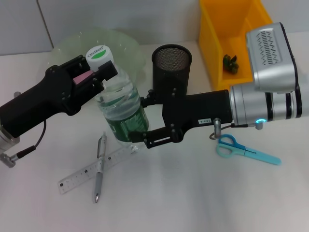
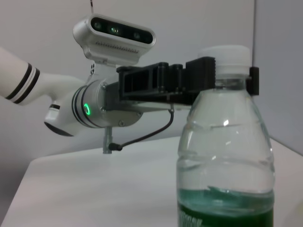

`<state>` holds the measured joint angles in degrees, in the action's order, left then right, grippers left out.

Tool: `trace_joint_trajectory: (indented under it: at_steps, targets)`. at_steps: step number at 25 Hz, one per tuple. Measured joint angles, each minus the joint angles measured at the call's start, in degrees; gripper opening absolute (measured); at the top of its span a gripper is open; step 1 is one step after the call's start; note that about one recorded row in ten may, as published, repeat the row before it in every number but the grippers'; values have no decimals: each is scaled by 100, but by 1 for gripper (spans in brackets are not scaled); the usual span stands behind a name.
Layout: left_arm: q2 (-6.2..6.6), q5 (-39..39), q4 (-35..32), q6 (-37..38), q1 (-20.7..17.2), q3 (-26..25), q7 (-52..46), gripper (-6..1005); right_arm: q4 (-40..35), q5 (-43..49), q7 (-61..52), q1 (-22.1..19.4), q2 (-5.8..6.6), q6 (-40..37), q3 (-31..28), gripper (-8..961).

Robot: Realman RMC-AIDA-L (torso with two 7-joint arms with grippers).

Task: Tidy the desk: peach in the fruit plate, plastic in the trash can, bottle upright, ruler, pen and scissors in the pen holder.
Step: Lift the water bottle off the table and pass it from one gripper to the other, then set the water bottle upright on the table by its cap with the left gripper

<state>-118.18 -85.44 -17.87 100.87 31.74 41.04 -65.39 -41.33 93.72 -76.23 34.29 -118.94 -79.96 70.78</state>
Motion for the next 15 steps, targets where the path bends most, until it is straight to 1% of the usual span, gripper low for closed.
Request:
trace_joint_trajectory:
  at_steps: [10,11,15]
  targets:
    - [9,4,-15,-49,-22,-44,34,445,-350,68,-294,-313,44,-262,-106,829]
    - [15,7,-79,-72,-51,-49,29,445,-451,68,-314,-412,47,-272,-181,829]
    - [16,9,-152,-80,-89,-51,7,446,-522,69,-317,-518,47,-342,-381,828]
